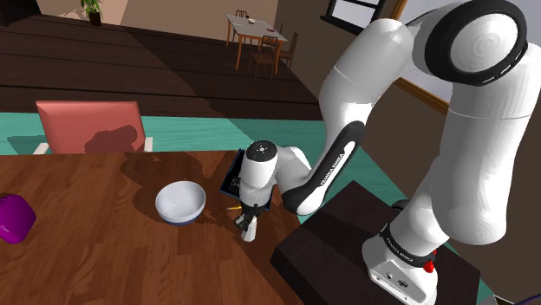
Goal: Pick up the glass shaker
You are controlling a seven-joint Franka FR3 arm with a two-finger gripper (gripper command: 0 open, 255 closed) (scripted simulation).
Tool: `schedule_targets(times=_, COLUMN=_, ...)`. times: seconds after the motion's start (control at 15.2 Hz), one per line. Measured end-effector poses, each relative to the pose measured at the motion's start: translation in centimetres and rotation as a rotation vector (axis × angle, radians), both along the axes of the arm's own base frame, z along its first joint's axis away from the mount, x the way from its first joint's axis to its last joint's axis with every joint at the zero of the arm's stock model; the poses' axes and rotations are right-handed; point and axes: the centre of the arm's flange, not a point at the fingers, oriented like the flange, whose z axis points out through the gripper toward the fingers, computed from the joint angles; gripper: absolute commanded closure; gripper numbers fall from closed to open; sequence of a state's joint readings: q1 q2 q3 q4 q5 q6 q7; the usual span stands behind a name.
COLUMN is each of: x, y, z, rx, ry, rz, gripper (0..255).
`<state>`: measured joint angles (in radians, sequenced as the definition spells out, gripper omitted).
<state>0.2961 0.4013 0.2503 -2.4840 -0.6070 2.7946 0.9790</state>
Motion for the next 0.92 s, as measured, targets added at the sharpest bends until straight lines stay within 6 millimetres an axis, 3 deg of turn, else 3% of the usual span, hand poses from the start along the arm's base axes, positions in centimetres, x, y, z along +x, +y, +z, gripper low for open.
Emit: schedule_targets(times=0.92, x=0.0, y=0.1, z=7.1, rx=0.0, ry=0.0, rz=0.0, gripper=255)
